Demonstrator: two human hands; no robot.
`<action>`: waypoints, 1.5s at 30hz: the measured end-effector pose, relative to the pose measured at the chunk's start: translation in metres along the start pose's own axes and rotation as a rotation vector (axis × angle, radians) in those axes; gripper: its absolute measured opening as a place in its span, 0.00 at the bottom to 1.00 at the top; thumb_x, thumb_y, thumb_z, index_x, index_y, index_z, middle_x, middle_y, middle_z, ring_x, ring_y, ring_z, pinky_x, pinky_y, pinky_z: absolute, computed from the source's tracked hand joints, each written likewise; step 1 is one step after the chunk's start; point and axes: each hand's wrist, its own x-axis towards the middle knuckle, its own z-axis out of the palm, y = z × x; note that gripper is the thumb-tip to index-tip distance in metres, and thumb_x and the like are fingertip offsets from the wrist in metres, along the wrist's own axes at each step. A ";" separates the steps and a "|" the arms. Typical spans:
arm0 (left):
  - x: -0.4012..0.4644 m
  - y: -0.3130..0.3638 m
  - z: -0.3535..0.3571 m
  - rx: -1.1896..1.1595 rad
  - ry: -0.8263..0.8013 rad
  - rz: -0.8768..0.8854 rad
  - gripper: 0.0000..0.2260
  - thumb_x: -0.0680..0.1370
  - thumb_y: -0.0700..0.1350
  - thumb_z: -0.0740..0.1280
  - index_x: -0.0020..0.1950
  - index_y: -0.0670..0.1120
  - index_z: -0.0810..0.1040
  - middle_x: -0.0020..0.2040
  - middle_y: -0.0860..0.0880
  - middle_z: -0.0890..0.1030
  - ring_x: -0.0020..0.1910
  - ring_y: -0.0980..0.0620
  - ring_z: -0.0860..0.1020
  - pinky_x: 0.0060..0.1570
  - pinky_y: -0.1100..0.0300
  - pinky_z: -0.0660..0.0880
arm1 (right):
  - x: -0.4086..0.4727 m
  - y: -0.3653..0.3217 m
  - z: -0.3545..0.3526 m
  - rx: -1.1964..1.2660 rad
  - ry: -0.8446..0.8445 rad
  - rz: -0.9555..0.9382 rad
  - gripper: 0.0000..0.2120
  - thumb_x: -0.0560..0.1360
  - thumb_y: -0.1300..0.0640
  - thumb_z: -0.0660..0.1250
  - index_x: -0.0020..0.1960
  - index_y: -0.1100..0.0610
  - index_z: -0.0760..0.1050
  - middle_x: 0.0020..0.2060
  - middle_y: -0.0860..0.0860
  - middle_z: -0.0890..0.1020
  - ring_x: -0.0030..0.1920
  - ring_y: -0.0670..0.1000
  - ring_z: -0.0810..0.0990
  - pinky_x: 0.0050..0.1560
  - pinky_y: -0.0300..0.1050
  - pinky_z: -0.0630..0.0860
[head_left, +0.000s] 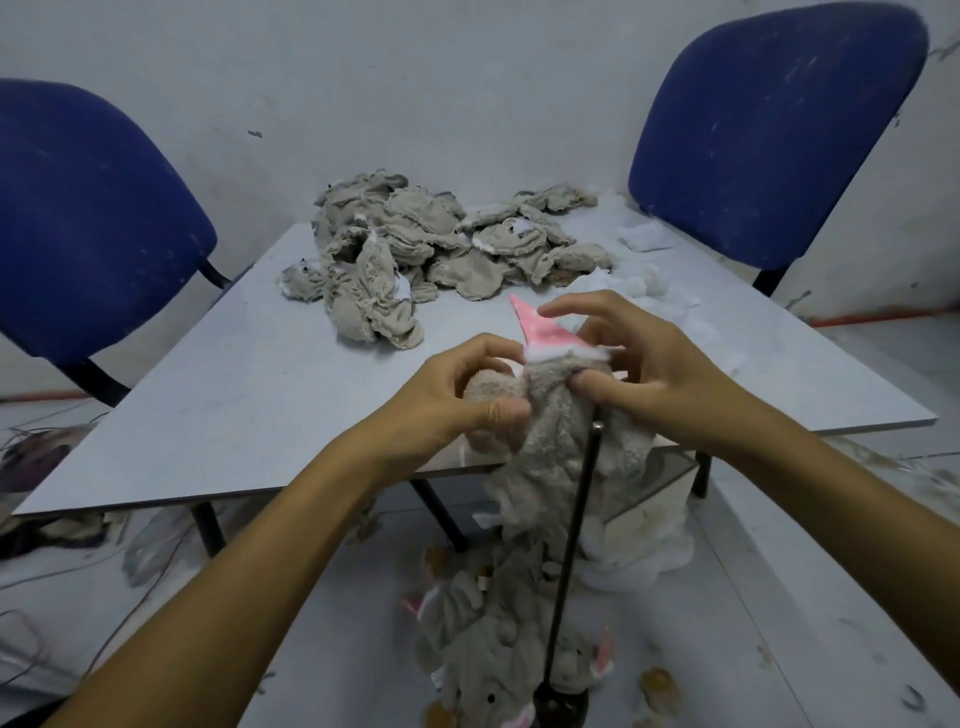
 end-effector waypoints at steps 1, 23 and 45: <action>0.001 0.000 0.002 -0.002 -0.030 -0.044 0.23 0.67 0.49 0.78 0.61 0.56 0.78 0.58 0.48 0.78 0.57 0.52 0.79 0.54 0.55 0.78 | 0.000 0.000 0.002 0.019 -0.010 0.016 0.25 0.77 0.66 0.67 0.68 0.45 0.70 0.45 0.48 0.76 0.42 0.45 0.74 0.43 0.32 0.71; 0.029 -0.046 -0.046 1.008 0.533 -0.265 0.24 0.77 0.51 0.67 0.73 0.54 0.68 0.80 0.44 0.41 0.78 0.43 0.42 0.76 0.43 0.53 | 0.022 0.043 0.034 -0.385 -0.154 0.315 0.08 0.78 0.55 0.65 0.53 0.45 0.81 0.39 0.43 0.77 0.40 0.39 0.76 0.41 0.36 0.70; 0.034 -0.012 0.016 0.078 0.505 0.160 0.07 0.80 0.40 0.64 0.47 0.51 0.79 0.42 0.56 0.83 0.44 0.56 0.81 0.45 0.59 0.77 | 0.026 0.052 0.045 -0.025 0.247 0.193 0.12 0.71 0.62 0.71 0.50 0.49 0.77 0.43 0.44 0.81 0.47 0.49 0.80 0.48 0.52 0.78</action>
